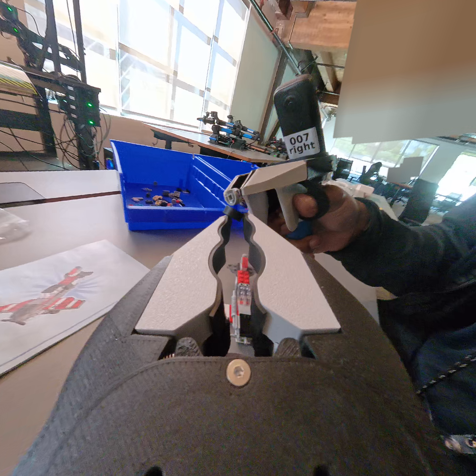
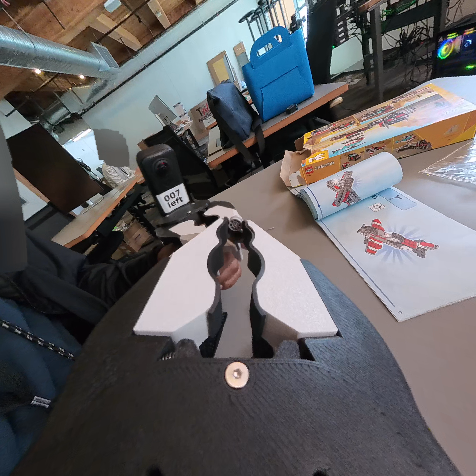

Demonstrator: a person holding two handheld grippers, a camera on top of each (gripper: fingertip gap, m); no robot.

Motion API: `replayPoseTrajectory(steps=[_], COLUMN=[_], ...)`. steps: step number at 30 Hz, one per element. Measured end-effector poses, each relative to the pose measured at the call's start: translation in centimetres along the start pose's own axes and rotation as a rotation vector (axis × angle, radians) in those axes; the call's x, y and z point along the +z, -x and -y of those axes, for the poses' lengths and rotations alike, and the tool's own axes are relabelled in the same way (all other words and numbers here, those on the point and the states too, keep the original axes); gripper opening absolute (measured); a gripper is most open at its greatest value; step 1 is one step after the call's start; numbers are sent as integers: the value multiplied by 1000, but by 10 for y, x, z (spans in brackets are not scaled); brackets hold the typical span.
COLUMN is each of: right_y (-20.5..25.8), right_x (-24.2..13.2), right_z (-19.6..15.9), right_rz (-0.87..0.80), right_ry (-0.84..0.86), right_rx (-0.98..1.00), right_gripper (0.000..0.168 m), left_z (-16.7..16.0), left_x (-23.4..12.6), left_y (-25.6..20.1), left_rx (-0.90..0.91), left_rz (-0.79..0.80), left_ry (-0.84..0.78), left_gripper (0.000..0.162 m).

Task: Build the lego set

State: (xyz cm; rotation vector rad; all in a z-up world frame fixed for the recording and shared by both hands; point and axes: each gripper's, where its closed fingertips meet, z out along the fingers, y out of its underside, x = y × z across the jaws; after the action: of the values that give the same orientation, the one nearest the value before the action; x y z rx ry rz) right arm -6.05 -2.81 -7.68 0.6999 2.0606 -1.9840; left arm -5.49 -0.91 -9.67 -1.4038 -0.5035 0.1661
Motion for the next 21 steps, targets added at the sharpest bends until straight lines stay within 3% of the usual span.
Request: replayPoseTrajectory(steps=[8, 21], right_y=[4, 9], right_x=[-1, -2], right_z=[1, 0], right_rz=[64, 87], right_ry=[-34, -10], right_rx=[15, -30], right_gripper=[10, 11], left_z=[5, 8], left_x=[0, -1], left_y=[-8, -11], left_rx=[-181, -230], left_rz=[-107, -141], left_ry=[-55, -77], left_gripper=[9, 9])
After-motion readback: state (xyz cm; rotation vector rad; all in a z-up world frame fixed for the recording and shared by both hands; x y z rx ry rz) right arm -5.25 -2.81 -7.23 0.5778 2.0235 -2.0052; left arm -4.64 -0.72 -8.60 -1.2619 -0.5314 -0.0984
